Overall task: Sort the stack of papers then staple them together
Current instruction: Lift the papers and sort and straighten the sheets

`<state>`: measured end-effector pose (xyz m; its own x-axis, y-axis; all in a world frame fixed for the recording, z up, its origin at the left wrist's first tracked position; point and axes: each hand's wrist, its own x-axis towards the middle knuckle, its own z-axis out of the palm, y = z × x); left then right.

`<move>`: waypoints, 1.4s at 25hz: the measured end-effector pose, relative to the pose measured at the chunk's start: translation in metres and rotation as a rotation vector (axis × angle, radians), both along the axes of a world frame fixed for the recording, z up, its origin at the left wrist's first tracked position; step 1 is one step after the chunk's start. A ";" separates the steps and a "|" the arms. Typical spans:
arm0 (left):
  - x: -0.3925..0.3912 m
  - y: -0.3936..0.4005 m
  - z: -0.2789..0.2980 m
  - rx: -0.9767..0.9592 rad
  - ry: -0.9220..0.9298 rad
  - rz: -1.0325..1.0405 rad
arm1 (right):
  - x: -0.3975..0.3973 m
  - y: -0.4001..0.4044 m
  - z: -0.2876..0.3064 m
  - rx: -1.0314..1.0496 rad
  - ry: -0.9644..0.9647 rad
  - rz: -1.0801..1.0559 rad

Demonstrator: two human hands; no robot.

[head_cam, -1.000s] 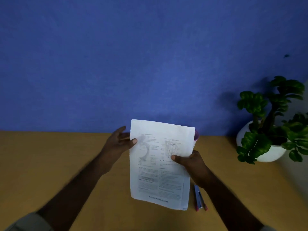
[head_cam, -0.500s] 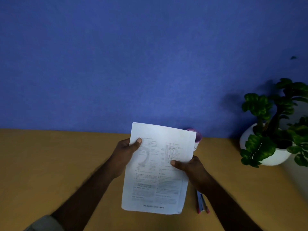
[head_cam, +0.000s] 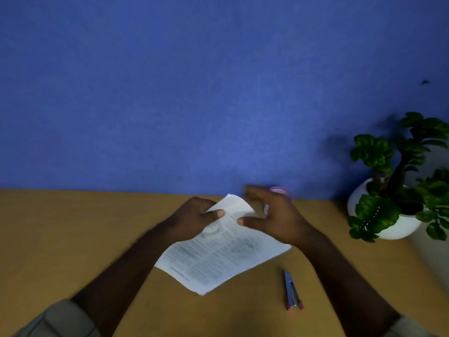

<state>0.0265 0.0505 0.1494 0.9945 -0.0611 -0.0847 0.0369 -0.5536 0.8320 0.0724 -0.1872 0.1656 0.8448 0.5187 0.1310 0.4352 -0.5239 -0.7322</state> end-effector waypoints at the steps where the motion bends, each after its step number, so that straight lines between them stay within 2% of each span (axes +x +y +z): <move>1: 0.003 -0.002 0.003 0.081 -0.014 -0.041 | 0.000 0.006 -0.003 -0.016 0.062 0.054; 4: 0.009 0.000 0.004 0.177 -0.039 -0.090 | 0.001 0.015 -0.014 0.086 0.143 0.007; 7: 0.005 0.020 -0.007 0.189 -0.106 0.049 | 0.003 0.001 -0.018 0.254 0.240 -0.079; 8: 0.001 0.028 -0.015 0.244 -0.148 0.163 | 0.004 -0.005 -0.020 0.321 0.287 -0.136; 10: -0.015 0.036 -0.034 0.310 -0.271 0.551 | 0.007 -0.013 -0.023 0.455 0.339 -0.277; 12: -0.035 0.027 -0.060 0.242 -0.398 0.924 | 0.012 -0.019 -0.030 0.638 0.388 -0.407; 13: -0.045 0.014 -0.073 0.158 -0.378 1.022 | 0.014 -0.019 -0.033 0.735 0.432 -0.465; 15: -0.058 -0.015 -0.095 -0.157 -0.163 1.069 | 0.012 -0.015 -0.042 0.905 0.542 -0.554; 16: -0.061 -0.027 -0.100 -0.415 -0.018 1.022 | 0.010 -0.011 -0.047 0.970 0.597 -0.585; 18: -0.057 -0.043 -0.101 -0.952 0.222 0.768 | 0.004 0.000 -0.059 1.054 0.699 -0.619; 20: -0.049 -0.047 -0.094 -1.351 0.257 0.526 | -0.004 0.011 -0.073 1.083 0.786 -0.631; 22: -0.038 -0.043 -0.089 -1.521 0.178 0.403 | -0.013 0.017 -0.087 1.070 0.858 -0.620; 25: -0.026 -0.031 -0.083 -1.419 0.132 0.484 | -0.019 0.012 -0.102 0.962 0.892 -0.559; 28: -0.024 -0.012 -0.079 -1.043 0.025 0.719 | -0.007 -0.003 -0.104 0.840 0.851 -0.478; 31: -0.024 0.004 -0.068 -0.896 -0.008 0.688 | 0.013 -0.017 -0.095 0.742 0.871 -0.348; 35: -0.021 0.009 -0.056 -0.792 0.038 0.559 | 0.029 -0.012 -0.081 0.559 0.901 -0.024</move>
<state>0.0052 0.0591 0.0930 0.8947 0.3667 -0.2550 0.1590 0.2720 0.9491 0.1011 -0.1996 0.0841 0.7581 0.5600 -0.3342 -0.3945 -0.0144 -0.9188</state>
